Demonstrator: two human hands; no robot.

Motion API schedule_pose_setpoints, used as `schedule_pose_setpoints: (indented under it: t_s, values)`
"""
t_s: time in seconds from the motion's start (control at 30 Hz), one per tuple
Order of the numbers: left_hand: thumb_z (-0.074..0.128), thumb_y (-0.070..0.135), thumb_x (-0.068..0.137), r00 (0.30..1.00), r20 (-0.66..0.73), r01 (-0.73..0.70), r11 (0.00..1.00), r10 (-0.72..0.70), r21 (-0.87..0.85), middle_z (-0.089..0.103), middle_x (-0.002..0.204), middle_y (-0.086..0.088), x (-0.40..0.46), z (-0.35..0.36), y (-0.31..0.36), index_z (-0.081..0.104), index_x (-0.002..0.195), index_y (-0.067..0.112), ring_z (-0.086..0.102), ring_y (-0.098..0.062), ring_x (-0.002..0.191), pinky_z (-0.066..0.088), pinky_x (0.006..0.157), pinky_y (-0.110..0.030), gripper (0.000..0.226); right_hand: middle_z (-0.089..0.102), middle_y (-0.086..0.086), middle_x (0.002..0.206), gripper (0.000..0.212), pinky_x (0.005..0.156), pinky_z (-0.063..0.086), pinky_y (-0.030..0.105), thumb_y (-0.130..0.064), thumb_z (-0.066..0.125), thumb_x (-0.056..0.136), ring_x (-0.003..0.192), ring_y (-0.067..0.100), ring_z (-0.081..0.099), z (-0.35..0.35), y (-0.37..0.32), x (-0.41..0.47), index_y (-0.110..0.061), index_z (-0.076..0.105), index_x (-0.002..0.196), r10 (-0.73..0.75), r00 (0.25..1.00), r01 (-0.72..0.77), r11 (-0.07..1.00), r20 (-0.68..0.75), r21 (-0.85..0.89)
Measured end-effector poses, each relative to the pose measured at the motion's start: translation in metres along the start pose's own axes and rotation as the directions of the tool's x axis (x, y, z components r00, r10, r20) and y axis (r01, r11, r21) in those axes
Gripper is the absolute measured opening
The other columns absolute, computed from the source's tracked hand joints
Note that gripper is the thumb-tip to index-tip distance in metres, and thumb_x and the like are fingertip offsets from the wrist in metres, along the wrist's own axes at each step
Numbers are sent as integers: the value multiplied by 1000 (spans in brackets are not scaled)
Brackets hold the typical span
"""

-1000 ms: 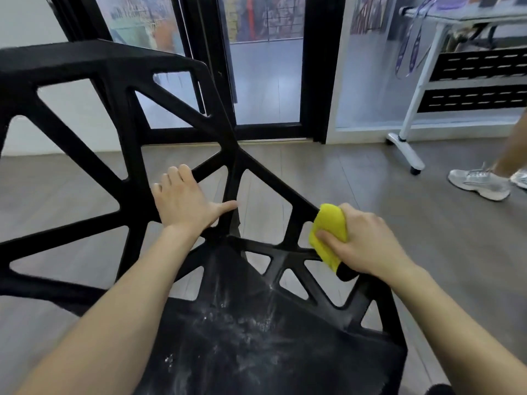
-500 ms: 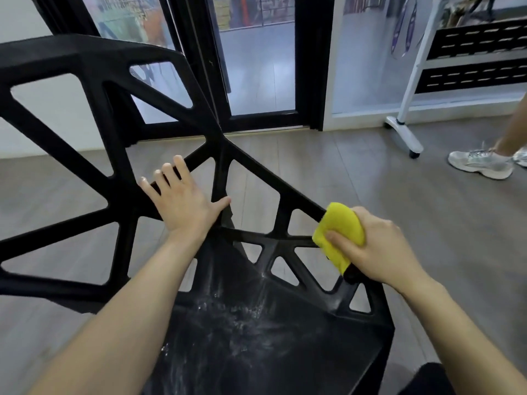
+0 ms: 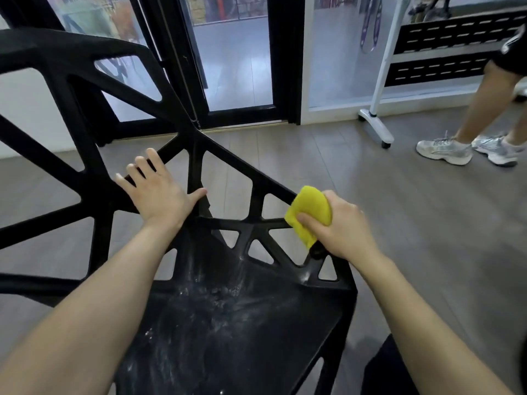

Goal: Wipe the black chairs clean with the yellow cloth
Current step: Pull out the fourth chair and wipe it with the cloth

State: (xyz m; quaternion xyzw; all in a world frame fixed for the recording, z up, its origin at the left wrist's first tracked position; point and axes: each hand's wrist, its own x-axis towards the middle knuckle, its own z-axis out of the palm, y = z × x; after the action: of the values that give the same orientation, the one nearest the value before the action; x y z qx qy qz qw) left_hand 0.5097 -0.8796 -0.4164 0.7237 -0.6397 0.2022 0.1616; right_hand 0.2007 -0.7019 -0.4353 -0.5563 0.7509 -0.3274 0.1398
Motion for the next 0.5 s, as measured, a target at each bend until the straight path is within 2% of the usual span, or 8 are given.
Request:
schedule_pose_setpoints:
  t_s: [0.1,0.17,0.23,0.27,0.37,0.4,0.43,0.5]
  values:
    - [79,92,56,1000,0,2,1000,-2,-7,44,147,-30,0,-2,1,24,157,1,46,-52,135,30,119,-72,147,73,-11,94,43,73,53,38,-64,75,87,91,20,70,-2,25,-58,-31,61,110,218,976,-213,931,17,296]
    - [79,92,56,1000,28,-13,1000,13,-21,46,146,-28,0,-6,0,26,156,2,48,-50,133,34,115,-69,144,73,-7,102,51,70,49,38,-66,69,91,94,26,70,8,21,-75,-28,57,123,199,974,-169,958,-112,233]
    - [78,89,60,994,86,-60,997,64,-49,50,145,-24,3,-12,-9,27,157,5,52,-47,132,40,112,-63,138,71,7,112,60,71,48,42,-58,68,96,97,39,67,8,6,-68,-18,46,135,95,953,-86,995,-286,42]
    - [79,85,65,988,110,-99,993,105,-61,52,146,-22,6,-17,-17,26,159,8,53,-45,132,44,110,-60,133,68,11,113,58,71,48,44,-53,69,97,97,42,66,4,-8,-54,-14,44,133,29,933,-23,999,-358,22]
    - [80,67,78,951,182,-227,964,250,-140,46,159,-12,21,-28,-46,14,168,18,52,-37,141,55,104,-54,122,59,12,124,47,73,49,38,-38,79,94,102,34,60,-4,-68,15,-9,55,124,-272,833,261,961,-482,-91]
    - [80,62,81,928,223,-269,950,300,-156,41,165,-10,25,-32,-54,9,171,20,47,-34,147,54,108,-53,122,56,11,130,46,74,48,35,-37,81,92,107,31,58,3,-86,36,-11,60,124,-350,806,326,936,-477,-134]
    - [81,58,84,907,253,-305,939,337,-156,37,169,-9,26,-34,-61,4,172,21,41,-33,153,46,119,-52,123,54,10,132,45,77,49,33,-37,82,90,111,31,56,17,-99,53,-13,64,124,-401,802,364,916,-442,-170]
    - [80,55,86,885,279,-348,928,371,-132,34,172,-9,24,-37,-69,-2,173,21,30,-32,160,19,135,-46,124,55,12,130,50,86,55,42,-38,79,93,112,34,54,54,-107,63,-12,64,132,-463,830,384,879,-311,-283]
